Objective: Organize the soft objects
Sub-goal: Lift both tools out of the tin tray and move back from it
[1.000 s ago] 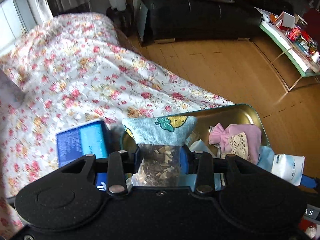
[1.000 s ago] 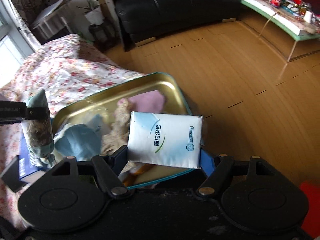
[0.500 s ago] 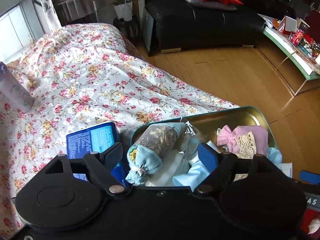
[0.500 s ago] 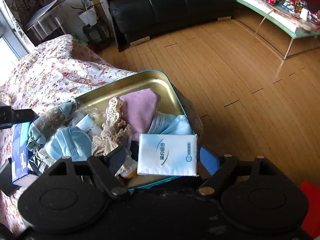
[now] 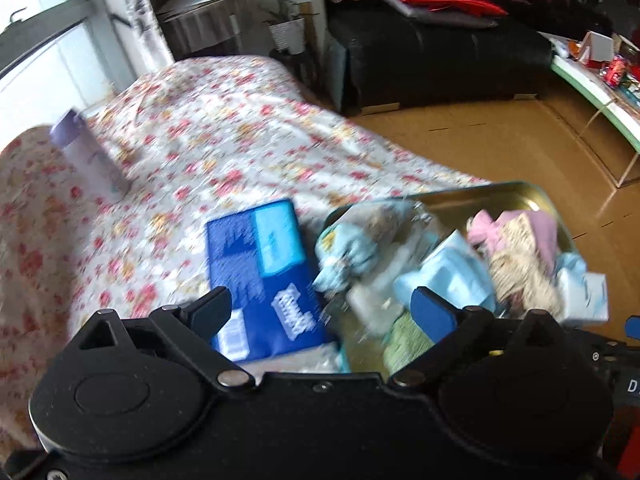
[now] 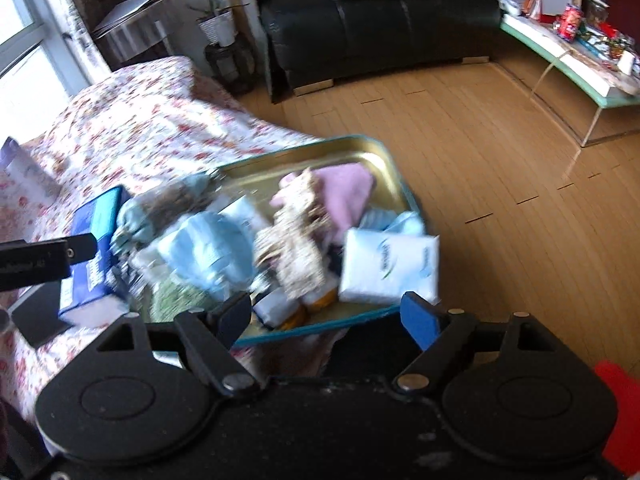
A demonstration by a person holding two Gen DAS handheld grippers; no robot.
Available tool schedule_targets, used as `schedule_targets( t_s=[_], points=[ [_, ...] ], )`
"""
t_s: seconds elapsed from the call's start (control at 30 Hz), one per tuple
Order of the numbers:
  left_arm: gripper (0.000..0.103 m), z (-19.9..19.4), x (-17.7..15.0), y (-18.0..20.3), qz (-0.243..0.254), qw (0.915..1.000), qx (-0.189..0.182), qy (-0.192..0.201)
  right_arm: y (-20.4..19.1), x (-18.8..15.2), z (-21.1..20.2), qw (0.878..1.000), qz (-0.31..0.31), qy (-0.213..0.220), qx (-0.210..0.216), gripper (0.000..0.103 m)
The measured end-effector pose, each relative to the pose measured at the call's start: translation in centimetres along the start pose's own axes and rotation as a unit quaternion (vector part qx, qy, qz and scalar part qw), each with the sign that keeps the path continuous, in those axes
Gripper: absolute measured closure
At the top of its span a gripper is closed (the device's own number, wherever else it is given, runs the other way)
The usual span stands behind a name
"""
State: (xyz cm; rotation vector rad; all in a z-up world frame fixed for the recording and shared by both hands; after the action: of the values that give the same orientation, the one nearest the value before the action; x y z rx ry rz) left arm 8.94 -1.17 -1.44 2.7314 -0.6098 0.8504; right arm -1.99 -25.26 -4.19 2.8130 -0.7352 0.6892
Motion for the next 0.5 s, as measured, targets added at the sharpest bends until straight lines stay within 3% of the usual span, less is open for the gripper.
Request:
schedule_targets(
  t_s=[0.5],
  points=[
    [0.007, -2.4, -6.3, -2.7, -0.044, 0.9984, 0.026, -0.024, -5.3, -5.0, -1.5, 0.996, -0.081, -0.024, 0.023, 0.021]
  ],
)
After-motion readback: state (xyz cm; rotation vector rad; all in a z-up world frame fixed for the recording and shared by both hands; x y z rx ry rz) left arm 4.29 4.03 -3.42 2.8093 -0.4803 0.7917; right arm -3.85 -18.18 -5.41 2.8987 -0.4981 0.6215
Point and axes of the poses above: each gripper's, at about its wrist camera, not at the fingertips, and z roughly the way its jaws point, y to its right, x to its top, the point moved 4 cm from there along z, roughly the way its jaws point, and after that the axes turned 14 degrees about -x, right-handed, at the moved point
